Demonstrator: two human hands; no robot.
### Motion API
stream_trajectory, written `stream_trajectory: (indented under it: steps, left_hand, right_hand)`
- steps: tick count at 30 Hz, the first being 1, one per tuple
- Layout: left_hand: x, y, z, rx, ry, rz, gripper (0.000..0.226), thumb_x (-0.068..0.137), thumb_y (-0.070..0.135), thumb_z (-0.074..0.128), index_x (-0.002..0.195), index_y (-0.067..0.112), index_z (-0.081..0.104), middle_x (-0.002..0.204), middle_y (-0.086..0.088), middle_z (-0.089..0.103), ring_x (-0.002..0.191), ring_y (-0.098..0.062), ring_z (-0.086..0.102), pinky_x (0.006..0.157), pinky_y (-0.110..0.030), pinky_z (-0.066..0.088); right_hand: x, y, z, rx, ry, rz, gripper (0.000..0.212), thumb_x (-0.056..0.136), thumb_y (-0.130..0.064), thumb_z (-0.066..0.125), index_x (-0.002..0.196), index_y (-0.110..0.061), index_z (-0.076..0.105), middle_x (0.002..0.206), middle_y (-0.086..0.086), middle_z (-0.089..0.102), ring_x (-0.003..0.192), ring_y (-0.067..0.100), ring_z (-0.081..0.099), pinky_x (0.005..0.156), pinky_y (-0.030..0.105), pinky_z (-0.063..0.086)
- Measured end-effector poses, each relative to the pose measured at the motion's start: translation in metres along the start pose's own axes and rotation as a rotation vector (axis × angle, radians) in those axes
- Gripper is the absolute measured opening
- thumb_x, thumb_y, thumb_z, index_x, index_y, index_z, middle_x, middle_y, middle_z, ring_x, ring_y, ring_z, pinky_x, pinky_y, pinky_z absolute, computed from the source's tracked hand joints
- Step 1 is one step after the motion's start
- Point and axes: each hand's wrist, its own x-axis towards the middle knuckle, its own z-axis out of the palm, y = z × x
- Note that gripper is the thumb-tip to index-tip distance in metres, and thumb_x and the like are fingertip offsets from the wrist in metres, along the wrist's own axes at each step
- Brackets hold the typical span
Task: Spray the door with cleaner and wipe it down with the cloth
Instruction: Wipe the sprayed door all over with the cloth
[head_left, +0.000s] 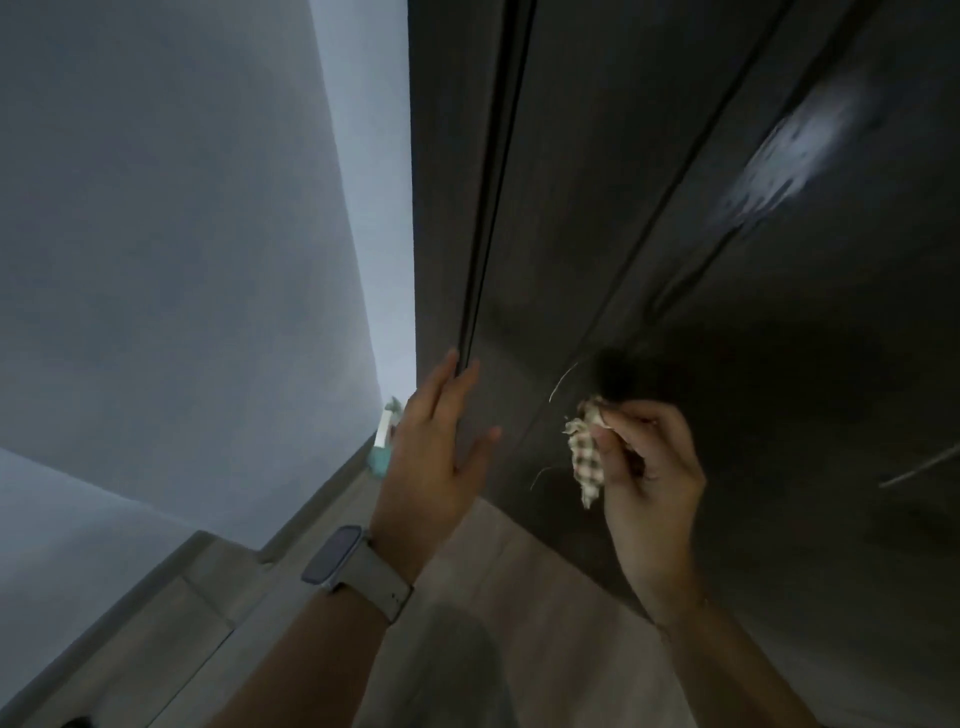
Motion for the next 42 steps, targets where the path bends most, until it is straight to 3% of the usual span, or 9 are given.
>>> stream_trajectory:
  steps: [3,9,14,19,22,26,32,38,42]
  left_hand:
    - [0.012,-0.025,0.039,-0.047,0.086,0.163,0.064,0.096,0.039,0.054,0.149,0.04,0.018,0.162,0.012,0.01,0.143,0.003,0.01,0.112,-0.019,0.013]
    - [0.047,-0.061,0.079,-0.074,0.224,0.388,0.075,0.093,0.033,0.061,0.152,0.038,0.014,0.163,0.008,0.001,0.149,-0.008,0.008,0.118,-0.035,0.019]
    - [0.061,-0.056,0.081,-0.051,0.266,0.493,0.077,0.089,0.025,0.067,0.149,0.039,0.02,0.163,0.011,-0.002,0.149,-0.004,0.004,0.115,-0.022,0.012]
    - [0.063,-0.041,0.065,-0.058,0.269,0.498,0.078,0.088,0.032,0.066,0.148,0.043,0.018,0.161,0.019,-0.001,0.148,-0.004,0.008,0.117,-0.033,0.019]
    - [0.067,-0.023,0.048,0.002,0.277,0.521,0.081,0.088,0.031,0.066,0.148,0.045,0.014,0.161,0.019,-0.002,0.148,-0.004,0.007,0.118,-0.036,0.019]
    - [0.079,0.028,0.012,0.111,0.313,0.668,0.084,0.089,0.027,0.067,0.151,0.042,0.013,0.162,0.016,-0.005,0.149,-0.008,0.005,0.116,-0.033,0.016]
    - [0.126,0.106,-0.042,0.233,0.485,0.756,0.081,0.092,0.037,0.06,0.156,0.028,0.01,0.164,0.003,-0.009,0.151,-0.019,-0.004,0.12,-0.055,0.008]
    - [0.172,0.112,-0.044,0.304,0.258,0.764,0.084,0.092,0.062,0.037,0.15,0.029,-0.014,0.158,0.004,-0.029,0.147,-0.016,-0.021,0.121,-0.052,0.002]
    - [0.178,0.106,-0.043,0.303,0.296,0.785,0.084,0.094,0.05,0.047,0.15,0.03,-0.012,0.157,0.006,-0.029,0.147,-0.013,-0.022,0.119,-0.041,-0.002]
  right_hand:
    - [-0.007,0.033,0.017,-0.065,0.103,-0.221,0.025,0.091,-0.011,0.062,0.114,-0.005,0.069,0.117,0.002,0.051,0.097,0.028,0.059,0.081,0.03,0.054]
    - [0.009,0.082,0.03,-0.342,0.299,-0.54,0.028,0.09,-0.006,0.063,0.118,-0.007,0.065,0.113,0.007,0.054,0.106,0.012,0.046,0.095,0.011,0.036]
    - [0.027,0.092,0.02,-0.484,0.224,-0.597,0.033,0.081,0.001,0.07,0.113,-0.002,0.07,0.109,0.014,0.062,0.103,0.02,0.049,0.101,0.007,0.028]
    - [0.043,0.088,0.005,-0.583,0.116,-0.73,0.039,0.075,0.0,0.076,0.113,-0.002,0.071,0.109,0.012,0.065,0.103,0.019,0.049,0.093,0.017,0.038]
    - [0.062,0.071,-0.019,-0.594,0.105,-0.774,0.044,0.07,0.004,0.08,0.112,-0.003,0.071,0.108,0.011,0.065,0.103,0.021,0.05,0.082,0.027,0.05]
    - [0.11,0.009,-0.069,-0.583,0.198,-0.915,0.025,0.079,0.002,0.071,0.104,0.0,0.071,0.101,0.014,0.063,0.095,0.024,0.054,0.082,0.023,0.044]
    - [0.172,-0.067,-0.107,-0.582,0.377,-0.941,0.019,0.079,0.006,0.073,0.098,0.003,0.072,0.095,0.014,0.063,0.09,0.028,0.056,0.07,0.032,0.05]
    - [0.145,-0.026,-0.067,-0.91,-0.073,-1.062,0.052,0.067,-0.005,0.085,0.116,-0.005,0.069,0.117,0.011,0.063,0.112,0.027,0.058,0.084,0.038,0.058]
    - [0.178,-0.055,-0.098,-0.907,-0.187,-1.193,0.025,0.093,-0.012,0.056,0.112,-0.002,0.069,0.109,0.015,0.064,0.104,0.031,0.06,0.084,0.041,0.055]
